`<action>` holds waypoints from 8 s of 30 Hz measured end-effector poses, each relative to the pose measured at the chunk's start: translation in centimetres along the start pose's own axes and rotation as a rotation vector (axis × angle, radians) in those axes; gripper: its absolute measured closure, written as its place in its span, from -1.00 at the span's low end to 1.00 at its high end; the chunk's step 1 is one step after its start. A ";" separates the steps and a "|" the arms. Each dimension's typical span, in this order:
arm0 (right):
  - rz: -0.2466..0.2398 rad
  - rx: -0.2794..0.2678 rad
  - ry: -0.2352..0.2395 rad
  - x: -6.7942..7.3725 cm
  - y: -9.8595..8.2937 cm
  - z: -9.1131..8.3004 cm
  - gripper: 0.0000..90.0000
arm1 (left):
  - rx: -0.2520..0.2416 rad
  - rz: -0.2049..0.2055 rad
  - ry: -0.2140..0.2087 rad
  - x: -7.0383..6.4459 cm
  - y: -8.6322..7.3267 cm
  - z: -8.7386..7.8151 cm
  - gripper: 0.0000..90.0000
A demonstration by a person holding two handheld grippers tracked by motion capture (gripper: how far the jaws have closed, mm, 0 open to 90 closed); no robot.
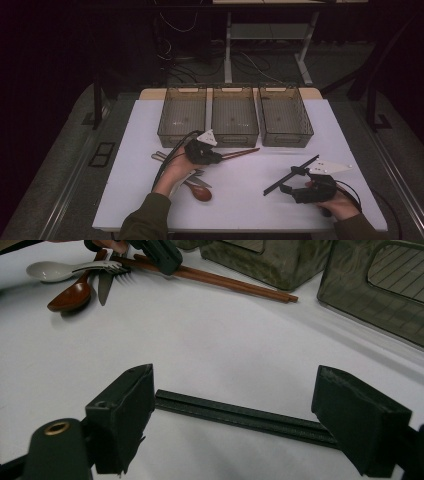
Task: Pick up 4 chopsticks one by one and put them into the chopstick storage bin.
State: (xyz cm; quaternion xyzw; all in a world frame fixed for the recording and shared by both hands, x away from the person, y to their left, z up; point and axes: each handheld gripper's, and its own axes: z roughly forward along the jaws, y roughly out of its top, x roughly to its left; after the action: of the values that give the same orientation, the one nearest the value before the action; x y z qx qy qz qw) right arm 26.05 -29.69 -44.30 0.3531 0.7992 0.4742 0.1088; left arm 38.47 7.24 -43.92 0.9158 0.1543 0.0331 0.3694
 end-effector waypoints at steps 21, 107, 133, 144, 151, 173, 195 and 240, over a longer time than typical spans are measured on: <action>-0.005 -0.009 -0.003 -0.1 0.0 -0.2 -0.62 | -0.053 -0.001 -0.007 -1.1 0.8 -2.0 0.85; -0.001 -0.014 -0.001 -0.1 0.0 -0.4 -0.62 | -0.102 -0.363 0.441 10.5 2.2 -10.3 0.85; -0.003 -0.018 0.002 -0.1 0.0 -0.5 -0.62 | -0.064 -0.503 0.450 12.5 0.3 -8.2 0.63; -0.004 -0.015 0.000 -0.1 0.0 -0.5 -0.62 | -0.120 -0.432 0.417 11.6 1.3 -8.8 0.29; -0.002 -0.014 0.001 -0.1 0.0 -0.5 -0.62 | -0.173 -0.374 0.361 10.1 2.0 -9.7 0.07; -0.005 -0.013 0.001 0.0 0.0 -0.4 -0.62 | -0.253 -0.193 0.178 2.4 3.3 -9.5 -0.37; -0.032 0.010 0.005 0.9 0.0 1.2 -0.73 | -0.213 -0.133 0.117 -0.4 1.6 -4.4 -0.37; -0.033 0.020 0.009 0.7 -0.1 1.2 -0.73 | -0.015 -0.114 0.085 0.9 0.4 1.4 0.76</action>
State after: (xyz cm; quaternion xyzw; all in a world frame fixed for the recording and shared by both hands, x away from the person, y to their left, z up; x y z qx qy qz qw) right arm 26.05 -28.48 -44.92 0.3389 0.8100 0.4660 0.1092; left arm 39.62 6.34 -44.70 0.9005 0.2216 0.0519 0.3704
